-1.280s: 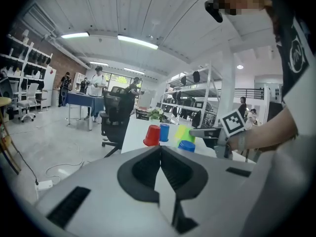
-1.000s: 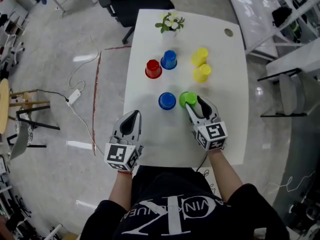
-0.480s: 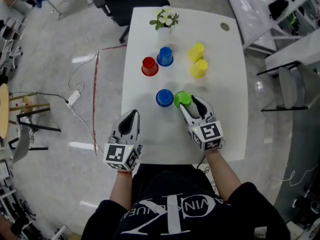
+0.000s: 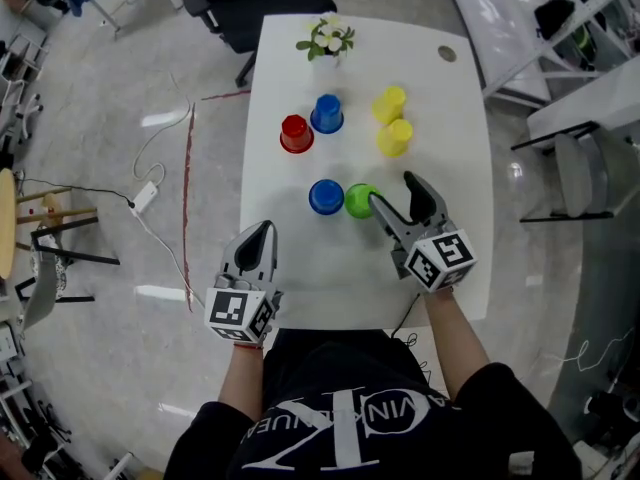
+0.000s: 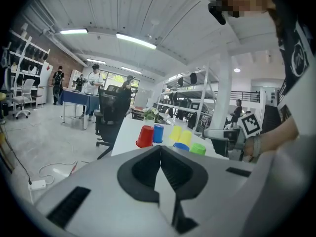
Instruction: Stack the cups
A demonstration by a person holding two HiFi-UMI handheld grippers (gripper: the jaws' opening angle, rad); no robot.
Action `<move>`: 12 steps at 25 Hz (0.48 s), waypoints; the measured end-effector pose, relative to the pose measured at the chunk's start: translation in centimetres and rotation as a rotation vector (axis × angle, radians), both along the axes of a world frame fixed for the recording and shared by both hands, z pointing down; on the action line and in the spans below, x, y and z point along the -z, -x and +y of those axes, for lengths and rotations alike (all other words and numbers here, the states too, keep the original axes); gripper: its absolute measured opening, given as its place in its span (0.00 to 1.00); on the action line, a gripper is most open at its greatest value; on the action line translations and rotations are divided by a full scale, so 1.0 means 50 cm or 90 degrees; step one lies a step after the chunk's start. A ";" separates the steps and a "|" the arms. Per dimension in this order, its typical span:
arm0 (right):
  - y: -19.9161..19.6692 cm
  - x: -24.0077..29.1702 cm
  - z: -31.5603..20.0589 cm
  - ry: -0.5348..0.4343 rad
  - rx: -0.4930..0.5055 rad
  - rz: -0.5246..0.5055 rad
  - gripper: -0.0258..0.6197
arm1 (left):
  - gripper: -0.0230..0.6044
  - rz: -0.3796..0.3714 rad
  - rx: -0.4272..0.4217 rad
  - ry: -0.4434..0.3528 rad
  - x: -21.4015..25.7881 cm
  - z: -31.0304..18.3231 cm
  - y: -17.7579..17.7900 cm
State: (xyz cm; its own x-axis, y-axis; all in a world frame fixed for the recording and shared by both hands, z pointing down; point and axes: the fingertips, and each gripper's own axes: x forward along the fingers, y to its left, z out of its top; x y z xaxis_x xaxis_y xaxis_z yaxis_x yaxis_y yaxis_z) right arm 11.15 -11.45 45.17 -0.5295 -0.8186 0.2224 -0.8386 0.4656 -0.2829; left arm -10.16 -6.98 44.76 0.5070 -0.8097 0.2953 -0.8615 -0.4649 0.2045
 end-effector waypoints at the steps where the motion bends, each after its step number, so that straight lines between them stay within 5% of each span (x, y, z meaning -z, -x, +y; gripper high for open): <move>1: -0.020 0.006 -0.020 -0.002 -0.016 0.004 0.59 | 0.04 -0.001 0.000 0.000 0.000 0.000 0.000; 10: -0.108 -0.099 -0.215 0.100 -0.055 0.115 0.59 | 0.04 -0.016 -0.008 0.003 -0.003 0.013 0.005; 11: -0.107 -0.106 -0.222 0.107 -0.052 0.127 0.57 | 0.04 -0.017 -0.006 0.004 -0.003 0.013 0.008; 12: -0.108 -0.105 -0.222 0.103 -0.050 0.137 0.44 | 0.04 -0.017 -0.004 0.006 -0.003 0.013 0.010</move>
State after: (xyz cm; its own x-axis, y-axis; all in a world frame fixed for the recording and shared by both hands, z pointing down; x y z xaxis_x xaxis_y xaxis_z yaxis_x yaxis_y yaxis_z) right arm 16.53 -22.57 50.44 -0.3928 -0.7994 0.4546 -0.9189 0.3606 -0.1599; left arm -10.66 -6.30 44.89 0.5037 -0.8039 0.3163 -0.8639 -0.4685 0.1851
